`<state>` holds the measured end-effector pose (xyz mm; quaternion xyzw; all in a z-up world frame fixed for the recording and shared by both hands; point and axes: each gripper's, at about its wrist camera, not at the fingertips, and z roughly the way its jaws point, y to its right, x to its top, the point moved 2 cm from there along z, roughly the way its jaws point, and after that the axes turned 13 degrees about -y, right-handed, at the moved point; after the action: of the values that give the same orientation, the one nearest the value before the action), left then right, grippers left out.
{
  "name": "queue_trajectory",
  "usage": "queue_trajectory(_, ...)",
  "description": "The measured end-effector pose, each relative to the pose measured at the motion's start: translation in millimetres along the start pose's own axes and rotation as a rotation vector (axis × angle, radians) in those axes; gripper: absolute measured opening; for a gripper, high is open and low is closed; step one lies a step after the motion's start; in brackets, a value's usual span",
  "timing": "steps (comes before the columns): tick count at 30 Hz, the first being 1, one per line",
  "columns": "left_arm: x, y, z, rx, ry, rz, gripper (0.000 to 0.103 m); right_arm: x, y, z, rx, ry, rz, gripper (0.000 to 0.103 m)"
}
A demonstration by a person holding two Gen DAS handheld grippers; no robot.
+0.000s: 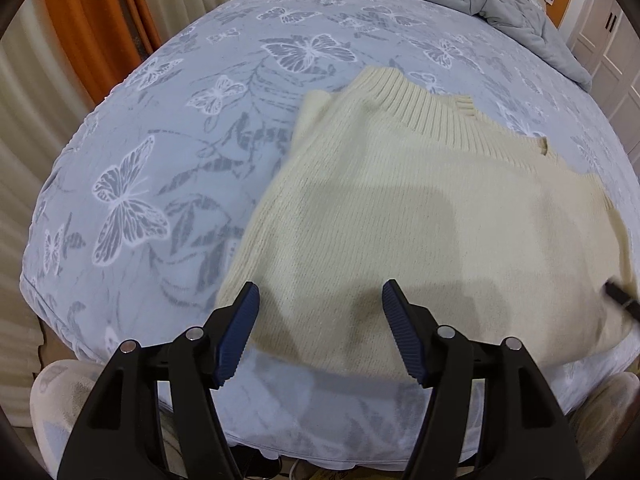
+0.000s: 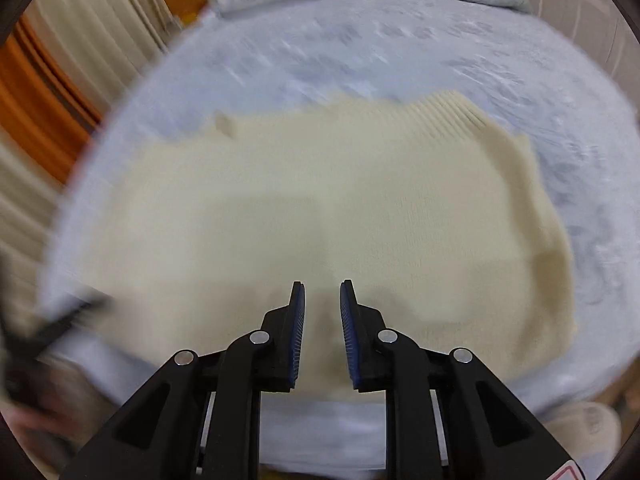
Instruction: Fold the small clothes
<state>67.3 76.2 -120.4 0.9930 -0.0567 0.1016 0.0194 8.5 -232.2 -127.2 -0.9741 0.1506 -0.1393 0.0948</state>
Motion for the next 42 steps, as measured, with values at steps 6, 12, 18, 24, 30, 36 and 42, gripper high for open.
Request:
queue_trajectory(6, 0, 0, 1, -0.010, -0.006, -0.011, 0.062, 24, -40, 24, -0.032, -0.031, -0.114, 0.018)
queue_trajectory(12, 1, -5, 4, -0.024, -0.016, -0.005, 0.062, 32, -52, 41, -0.032, -0.102, -0.094, 0.018)
queue_trajectory(18, 2, -3, 9, -0.015, -0.023, 0.001, 0.063, 58, -63, 41, -0.060, -0.054, -0.107, 0.019)
queue_trajectory(24, 2, -3, 10, -0.013, -0.028, 0.009, 0.064, 66, -80, 71, -0.137, -0.120, -0.175, 0.021)
queue_trajectory(30, 4, -11, 2, -0.085, -0.013, -0.046, 0.064, 83, -82, 76, -0.143, -0.113, -0.183, 0.019)
queue_trajectory(36, 4, -20, -6, -0.098, -0.007, -0.078, 0.065, 74, -90, 74, -0.144, -0.047, -0.203, 0.020)
queue_trajectory(42, -2, -40, -14, -0.175, 0.029, -0.206, 0.075, 69, -75, 85, -0.160, -0.082, -0.205, 0.014)
